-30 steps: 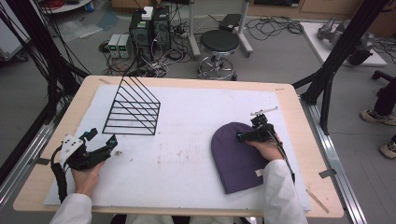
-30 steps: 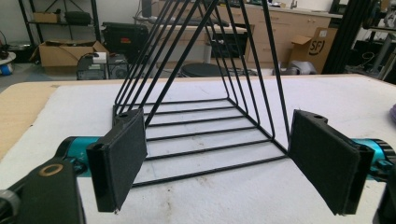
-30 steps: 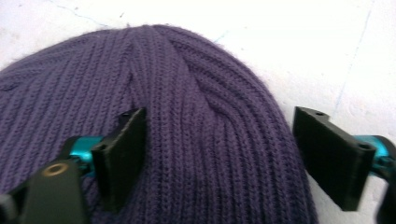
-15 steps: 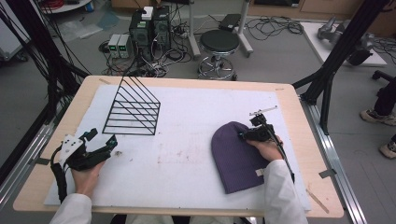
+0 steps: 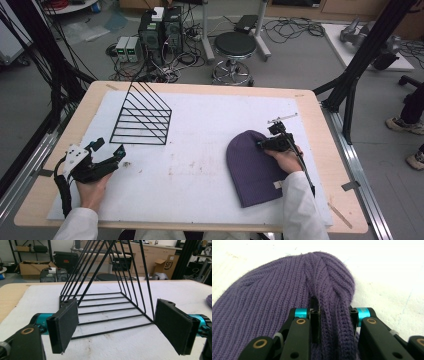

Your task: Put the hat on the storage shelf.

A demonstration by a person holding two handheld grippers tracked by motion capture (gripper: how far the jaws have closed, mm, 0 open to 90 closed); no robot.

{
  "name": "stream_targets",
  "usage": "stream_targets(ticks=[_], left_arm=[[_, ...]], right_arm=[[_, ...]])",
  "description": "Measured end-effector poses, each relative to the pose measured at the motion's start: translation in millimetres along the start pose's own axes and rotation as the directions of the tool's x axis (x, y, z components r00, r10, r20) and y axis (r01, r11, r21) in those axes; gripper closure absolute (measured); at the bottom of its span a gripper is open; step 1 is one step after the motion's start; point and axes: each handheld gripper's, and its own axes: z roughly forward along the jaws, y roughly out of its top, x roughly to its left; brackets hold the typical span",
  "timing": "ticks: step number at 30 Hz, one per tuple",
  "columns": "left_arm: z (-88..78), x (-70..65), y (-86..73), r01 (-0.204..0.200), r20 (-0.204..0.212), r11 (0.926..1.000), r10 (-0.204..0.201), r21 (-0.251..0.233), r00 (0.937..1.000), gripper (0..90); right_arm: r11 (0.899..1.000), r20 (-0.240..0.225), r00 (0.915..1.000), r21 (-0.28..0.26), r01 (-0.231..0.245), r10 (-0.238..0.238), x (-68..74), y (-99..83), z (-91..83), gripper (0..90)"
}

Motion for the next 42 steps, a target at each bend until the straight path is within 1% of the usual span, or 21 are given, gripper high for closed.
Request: stream_targets(ticks=[2,5,6,7,9,12,16,17,18,19,24,27,29,31,32,34,37,38,41,42], left_arm=[[0.1,0.0,-0.2,0.003,0.0,1.0,-0.003,0.003,1.0,19.9],[1.2,-0.7,-0.7,0.004,0.006,0.9999,-0.004,0.01,1.0,19.9],[1.2,-0.7,-0.7,0.004,0.006,0.9999,-0.004,0.01,1.0,19.9],[1.4,-1.0,-0.6,0.004,0.009,1.0,-0.004,0.008,1.0,19.9],[1.4,-1.2,-0.5,0.006,0.01,1.0,-0.006,0.006,0.9999,19.9],[0.9,-1.1,-0.3,0.013,0.011,0.9999,-0.013,0.003,0.9999,19.9],[0.5,-1.1,0.1,0.012,0.01,0.9999,-0.012,0.0,0.9999,19.9],[0.7,-1.1,0.0,0.011,0.01,0.9999,-0.011,0.001,0.9999,19.9],[0.9,-1.3,-0.1,0.012,0.011,0.9999,-0.012,0.001,0.9999,19.9],[0.9,-1.3,-0.1,0.012,0.011,0.9999,-0.012,0.001,0.9999,19.9],[0.6,-1.5,0.0,0.012,0.008,0.9999,-0.012,0.002,0.9999,19.9],[0.3,-1.1,0.0,0.01,0.006,0.9999,-0.01,0.002,0.9999,19.9],[0.4,-0.9,0.0,0.01,0.006,0.9999,-0.01,0.002,0.9999,19.9],[0.5,-0.6,-0.1,0.01,0.006,0.9999,-0.01,0.002,0.9999,19.9],[0.5,-0.6,-0.1,0.01,0.006,0.9999,-0.01,0.002,0.9999,19.9],[0.6,-0.7,-0.1,0.01,0.007,0.9999,-0.01,0.002,0.9999,19.9],[0.7,-0.8,-0.1,0.01,0.007,1.0,-0.01,0.002,0.9999,19.9],[0.9,-0.9,-0.2,0.01,0.008,0.9999,-0.01,0.002,0.9999,19.9],[1.1,-1.1,-0.1,0.01,0.009,0.9999,-0.01,0.001,0.9999,19.9],[1.3,-1.4,-0.1,0.01,0.009,0.9999,-0.01,-0.001,0.9999,19.9]], right_arm=[[1.0,0.003,1.0,-0.009,-0.003,0.003,1.2,-0.1,-2.2,75.8],[0.999,0.019,0.9998,-0.039,0.009,-0.008,4.7,0.1,-7.5,76.8],[0.999,0.019,0.9998,-0.039,0.009,-0.008,4.7,0.1,-7.5,76.8],[0.997,0.028,0.9996,-0.078,0.012,-0.01,8.2,1.2,-13.3,77.1],[0.992,0.034,0.9994,-0.127,0.016,-0.012,12.3,2.7,-20.6,77.1],[0.98,0.033,0.9993,-0.196,0.022,-0.016,18.2,4.6,-31.5,77.1],[0.966,0.04,0.999,-0.258,0.03,-0.02,23.3,5.2,-42.8,77.1],[0.963,0.03,0.9994,-0.269,0.024,-0.017,24.2,5.1,-45.1,77.0],[0.96,0.02,0.9997,-0.278,0.02,-0.014,24.3,5.1,-46.7,76.9],[0.959,0.02,0.9996,-0.283,0.025,-0.02,24.6,5.0,-47.7,76.9],[0.962,0.016,0.9997,-0.274,0.021,-0.017,24.6,4.0,-48.9,76.6],[0.959,0.018,0.9994,-0.281,0.035,-0.031,24.1,4.2,-48.5,76.5],[0.959,0.019,0.9995,-0.281,0.029,-0.025,25.0,4.3,-49.1,76.5],[0.955,0.028,0.9993,-0.294,0.033,-0.026,25.4,4.6,-50.4,76.5],[0.95,0.031,0.9991,-0.309,0.037,-0.028,25.8,4.9,-51.7,76.4],[0.934,0.03,0.9989,-0.354,0.043,-0.035,27.1,5.5,-56.2,76.5],[0.902,0.036,0.9984,-0.428,0.055,-0.044,30.4,6.6,-64.5,76.4],[0.89,0.037,0.9979,-0.452,0.063,-0.052,31.6,6.7,-67.3,76.3],[0.847,0.04,0.9964,-0.525,0.085,-0.075,36.3,6.6,-76.0,76.1],[0.83,0.047,0.9957,-0.549,0.093,-0.08,38.0,6.6,-79.0,76.1]])
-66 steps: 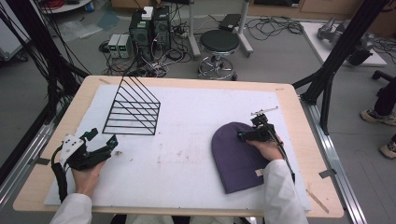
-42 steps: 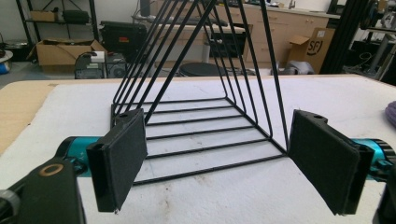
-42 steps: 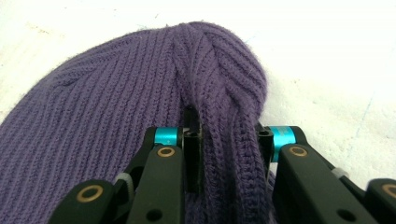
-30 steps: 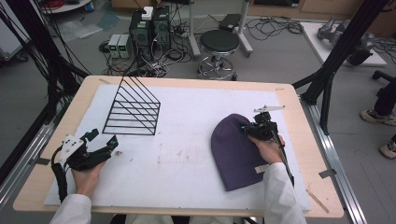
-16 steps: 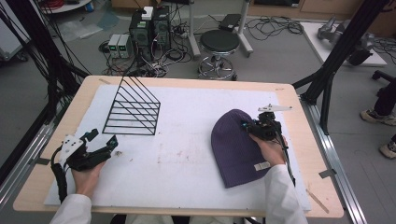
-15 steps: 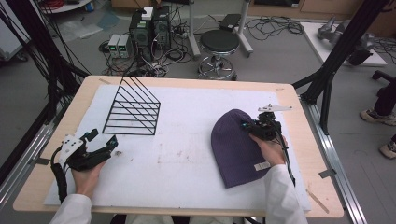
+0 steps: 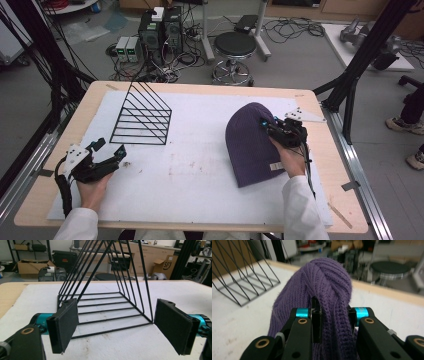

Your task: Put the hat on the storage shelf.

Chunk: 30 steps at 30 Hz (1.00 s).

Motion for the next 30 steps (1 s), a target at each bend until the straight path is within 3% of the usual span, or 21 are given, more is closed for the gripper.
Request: stream_targets(ticks=[5,6,7,11,12,15,16,19,23,27,30], left_arm=[[0.0,-0.7,0.1,-0.004,0.004,1.0,0.004,0.002,1.0,19.9],[0.0,-0.7,0.1,-0.004,0.004,1.0,0.004,0.002,1.0,19.9],[0.2,-0.9,0.2,-0.002,0.005,1.0,0.002,0.0,1.0,19.9],[0.5,-1.2,0.2,0.0,0.005,1.0,0.0,-0.001,1.0,19.9],[0.6,-1.3,0.2,-0.001,0.005,1.0,0.001,-0.001,1.0,19.9],[0.7,-1.4,0.2,0.0,0.006,1.0,0.0,-0.002,1.0,19.9],[0.6,-1.3,0.2,0.0,0.006,1.0,0.0,-0.001,1.0,19.9],[0.3,-0.8,0.4,0.004,0.009,1.0,-0.004,-0.005,0.9999,19.9],[-0.1,-0.4,0.6,0.007,0.013,0.9999,-0.006,-0.008,0.9999,21.0],[1.2,1.3,1.9,0.07,0.056,0.9973,-0.069,-0.021,0.9961,22.5],[1.9,0.2,2.8,0.075,0.065,0.9969,-0.073,-0.024,0.9952,22.5]], right_arm=[[0.993,0.005,1.0,-0.118,-0.004,0.004,5.5,9.3,-10.3,76.1],[0.993,0.005,1.0,-0.118,-0.004,0.004,5.5,9.3,-10.3,76.1],[0.988,0.003,1.0,-0.154,-0.004,0.005,8.2,14.2,-13.1,76.1],[0.981,-0.003,0.9999,-0.196,0.01,-0.01,12.7,21.3,-15.3,76.1],[0.971,0.0,0.9996,-0.236,0.027,-0.028,18.2,27.3,-16.2,76.1],[0.964,0.0,0.9994,-0.263,0.035,-0.036,23.4,32.2,-16.7,76.1],[0.953,-0.005,0.9993,-0.301,0.035,-0.038,29.1,37.3,-17.4,76.1],[0.934,-0.02,0.9994,-0.356,0.02,-0.029,36.9,45.0,-18.3,76.1],[0.919,-0.054,0.998,-0.393,0.008,-0.032,45.6,54.4,-18.2,76.1],[0.91,-0.083,0.9958,-0.415,-0.001,-0.037,52.9,61.1,-16.9,76.0],[0.908,-0.093,0.9949,-0.419,-0.001,-0.041,56.7,64.1,-15.7,76.0]])
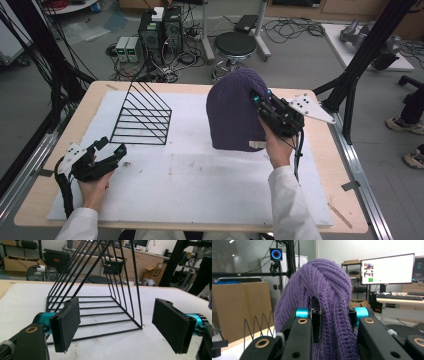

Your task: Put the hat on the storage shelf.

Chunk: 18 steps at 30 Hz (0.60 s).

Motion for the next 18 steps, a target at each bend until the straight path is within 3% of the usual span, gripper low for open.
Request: stream_targets(ticks=[10,15,18], left_arm=[[5.7,-9.9,8.6,0.025,0.058,0.9994,-0.024,-0.023,0.998,21.9],[9.7,-21.3,20.6,0.021,0.144,0.9997,-0.02,-0.009,0.9894,21.8],[12.5,-25.2,23.7,0.016,0.167,0.9998,-0.014,-0.012,0.9859,21.8]], right_arm=[[1.0,-0.043,0.999,-0.025,0.012,-0.013,15.7,10.9,15.7,75.6],[0.999,-0.064,0.9979,-0.04,0.012,-0.015,21.8,17.3,21.9,75.4],[0.999,-0.08,0.9965,-0.043,0.02,-0.023,27.8,22.4,26.4,75.4]])
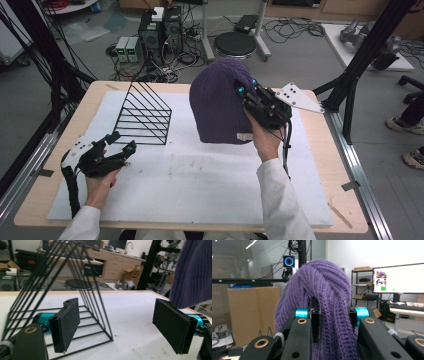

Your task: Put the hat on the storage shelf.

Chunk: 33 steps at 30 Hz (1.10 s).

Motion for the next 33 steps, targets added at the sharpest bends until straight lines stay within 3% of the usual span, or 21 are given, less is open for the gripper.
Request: stream_targets(ticks=[3,13,19,23,24,27,31,32,33], left_arm=[[7.8,-3.6,5.8,0.041,0.066,0.9991,-0.042,0.013,0.9969,22.6],[31.9,-13.4,33.8,0.008,0.155,0.9993,-0.013,0.036,0.9879,22.6],[47.1,-18.2,44.9,0.018,0.208,0.9984,-0.029,0.054,0.9777,22.6],[57.1,-24.1,46.8,0.019,0.246,0.9976,-0.035,0.067,0.9686,22.6],[61.5,-26.5,46.9,0.028,0.263,0.9971,-0.046,0.071,0.9637,22.6],[65.6,-28.3,46.8,0.038,0.277,0.9965,-0.057,0.074,0.9592,22.6],[75.6,-36.9,47.6,0.041,0.338,0.995,-0.07,0.091,0.9385,22.6],[75.6,-36.9,47.6,0.041,0.338,0.995,-0.07,0.091,0.9385,22.6],[78.0,-39.9,47.2,0.037,0.355,0.9949,-0.068,0.094,0.9326,22.6]], right_arm=[[1.0,-0.019,0.9998,-0.008,0.005,-0.005,4.3,3.6,3.7,75.4],[1.0,-0.058,0.9983,-0.024,0.0,-0.002,14.6,10.0,17.1,75.1],[1.0,-0.091,0.9958,-0.022,-0.005,0.003,21.0,10.1,22.4,75.0],[1.0,-0.103,0.9946,-0.017,-0.007,0.005,24.7,10.7,25.3,74.8],[1.0,-0.107,0.9943,-0.019,-0.008,0.006,25.6,10.9,26.2,74.8],[1.0,-0.111,0.9938,-0.02,-0.006,0.004,27.4,12.5,27.2,74.8],[1.0,-0.124,0.9923,-0.021,-0.011,0.008,30.0,14.7,28.9,74.8],[1.0,-0.124,0.9923,-0.021,-0.011,0.008,30.0,14.7,28.9,74.8],[1.0,-0.125,0.9921,-0.02,-0.011,0.009,30.5,14.8,29.3,74.8]])
